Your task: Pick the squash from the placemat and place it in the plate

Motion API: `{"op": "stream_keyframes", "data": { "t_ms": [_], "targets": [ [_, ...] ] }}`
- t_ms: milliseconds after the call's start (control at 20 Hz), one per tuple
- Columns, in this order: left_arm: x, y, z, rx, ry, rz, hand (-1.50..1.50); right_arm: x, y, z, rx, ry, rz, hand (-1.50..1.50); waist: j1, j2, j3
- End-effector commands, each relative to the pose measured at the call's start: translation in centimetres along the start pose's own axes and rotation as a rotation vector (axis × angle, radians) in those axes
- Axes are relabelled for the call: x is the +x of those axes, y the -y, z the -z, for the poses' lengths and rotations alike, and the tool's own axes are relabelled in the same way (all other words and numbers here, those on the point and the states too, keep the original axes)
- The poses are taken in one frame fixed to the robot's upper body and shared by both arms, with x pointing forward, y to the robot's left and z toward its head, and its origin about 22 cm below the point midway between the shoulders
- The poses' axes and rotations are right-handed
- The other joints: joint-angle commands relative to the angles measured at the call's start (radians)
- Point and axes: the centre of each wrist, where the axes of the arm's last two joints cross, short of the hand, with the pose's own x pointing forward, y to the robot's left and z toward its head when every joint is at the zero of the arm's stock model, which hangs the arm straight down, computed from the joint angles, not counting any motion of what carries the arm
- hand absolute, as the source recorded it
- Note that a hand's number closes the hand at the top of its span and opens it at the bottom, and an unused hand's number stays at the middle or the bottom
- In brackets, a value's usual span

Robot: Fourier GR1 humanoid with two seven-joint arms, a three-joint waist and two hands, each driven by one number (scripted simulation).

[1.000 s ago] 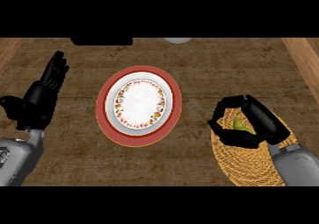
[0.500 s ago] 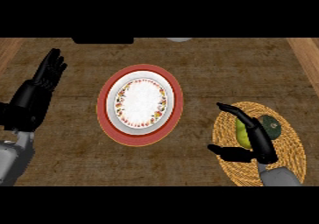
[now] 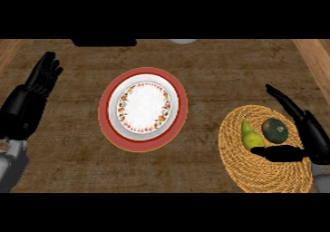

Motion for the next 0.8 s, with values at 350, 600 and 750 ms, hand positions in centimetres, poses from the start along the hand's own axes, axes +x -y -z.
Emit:
{"op": "stream_keyframes", "data": {
  "t_ms": [350, 600, 750],
  "targets": [
    [-0.2, 0.2, 0.3, -0.018, -0.001, -0.006, 0.0, 4.4, 3.9, 1.8, 0.418, -0.444, -0.486, -1.5, 0.009, 0.002, -0.002],
    [0.2, 1.8, 0.3, -0.025, 0.013, -0.004, 0.0, 6.5, 2.4, 2.5, 0.534, -0.528, -0.53, -1.5, 0.01, 0.004, 0.001],
    [0.4, 0.6, 1.0, 0.002, 0.018, 0.019, 0.0, 7.0, 3.0, 3.7, 0.536, -0.56, -0.546, -1.5, 0.008, 0.005, 0.002]
  ]
}}
